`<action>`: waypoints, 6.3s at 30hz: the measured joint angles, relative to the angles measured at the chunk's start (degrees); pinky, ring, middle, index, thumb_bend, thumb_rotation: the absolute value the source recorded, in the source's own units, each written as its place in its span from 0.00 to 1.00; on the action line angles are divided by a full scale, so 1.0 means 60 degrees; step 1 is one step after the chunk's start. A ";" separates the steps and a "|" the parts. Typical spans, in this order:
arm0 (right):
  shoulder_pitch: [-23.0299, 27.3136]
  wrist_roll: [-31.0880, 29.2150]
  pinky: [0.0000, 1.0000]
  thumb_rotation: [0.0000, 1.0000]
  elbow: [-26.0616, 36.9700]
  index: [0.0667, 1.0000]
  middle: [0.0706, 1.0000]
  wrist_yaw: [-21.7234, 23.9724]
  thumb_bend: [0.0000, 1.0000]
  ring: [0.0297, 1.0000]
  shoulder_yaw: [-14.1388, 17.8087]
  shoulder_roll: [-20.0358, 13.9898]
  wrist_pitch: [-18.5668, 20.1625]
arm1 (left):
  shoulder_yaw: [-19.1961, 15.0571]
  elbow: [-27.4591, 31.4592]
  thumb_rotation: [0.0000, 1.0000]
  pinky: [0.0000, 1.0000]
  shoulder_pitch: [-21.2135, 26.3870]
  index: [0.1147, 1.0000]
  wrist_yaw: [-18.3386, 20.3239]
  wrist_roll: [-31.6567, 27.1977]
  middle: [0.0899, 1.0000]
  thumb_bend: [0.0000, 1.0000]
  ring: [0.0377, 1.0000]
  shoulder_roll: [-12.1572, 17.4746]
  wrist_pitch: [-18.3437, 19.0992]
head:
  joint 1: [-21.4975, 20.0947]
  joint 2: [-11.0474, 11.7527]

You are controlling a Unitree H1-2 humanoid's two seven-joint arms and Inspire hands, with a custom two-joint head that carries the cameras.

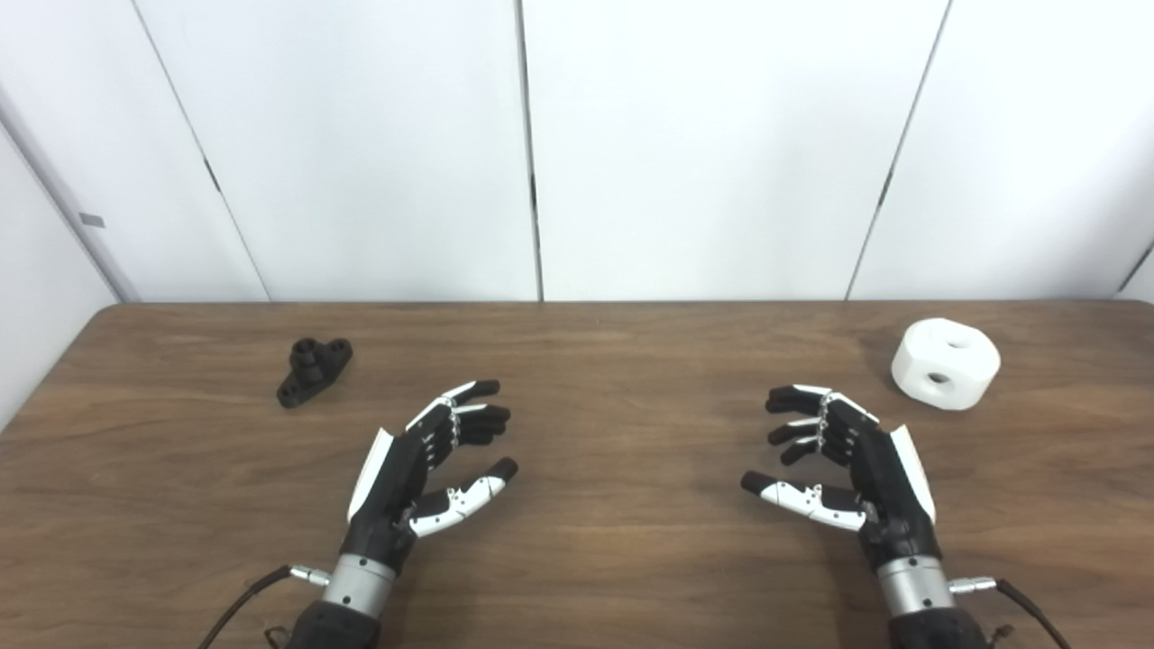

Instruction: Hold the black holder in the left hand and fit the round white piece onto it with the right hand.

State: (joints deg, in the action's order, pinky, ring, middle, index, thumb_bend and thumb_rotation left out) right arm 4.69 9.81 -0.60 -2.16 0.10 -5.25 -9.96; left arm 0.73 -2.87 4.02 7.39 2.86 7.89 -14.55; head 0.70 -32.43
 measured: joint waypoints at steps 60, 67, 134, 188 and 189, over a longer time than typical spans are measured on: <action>-0.0005 -0.0544 0.44 0.00 -0.0301 0.65 0.66 0.0314 0.55 0.55 0.0374 -0.0873 -0.0578 | -0.0131 0.0415 0.02 0.67 0.0880 0.67 -0.1130 0.3191 0.74 0.70 0.75 0.0463 0.1020 | 0.4556 0.0938; -0.0005 -0.0426 0.44 0.00 -0.0302 0.64 0.65 0.0305 0.55 0.55 0.0372 -0.0868 -0.0577 | -0.0614 0.1266 0.04 0.69 0.1468 0.66 -0.1432 0.4800 0.82 0.78 0.82 0.1314 0.2723 | 0.4629 0.0894; -0.0452 -0.0333 0.47 0.00 0.0739 0.66 0.66 0.1054 0.64 0.55 0.0237 -0.1220 0.0103 | 0.1399 -0.3121 0.46 1.00 0.3633 0.70 -0.1504 0.7030 1.00 1.00 1.00 0.3253 0.6722 | 0.4556 0.0352; -0.0752 -0.0290 0.45 0.00 0.1747 0.63 0.64 0.1349 0.55 0.53 0.0213 -0.1285 0.0703 | 0.0988 -0.5111 0.08 0.99 0.4118 0.41 -0.2893 0.4487 0.90 0.52 1.00 0.2927 0.4712 | 0.4365 -0.0088; -0.0749 -0.0280 0.45 0.00 0.1748 0.63 0.64 0.1349 0.55 0.53 0.0212 -0.1279 0.0727 | 0.1074 -0.5088 0.08 1.00 0.4093 0.41 -0.2887 0.4483 0.90 0.52 1.00 0.2944 0.4617 | 0.4365 -0.0088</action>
State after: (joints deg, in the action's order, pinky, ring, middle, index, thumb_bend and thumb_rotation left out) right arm 0.20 8.13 9.89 5.93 1.37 -12.93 -5.60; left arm 7.18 -33.40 28.58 -9.94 29.75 25.55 13.16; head 26.89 -32.96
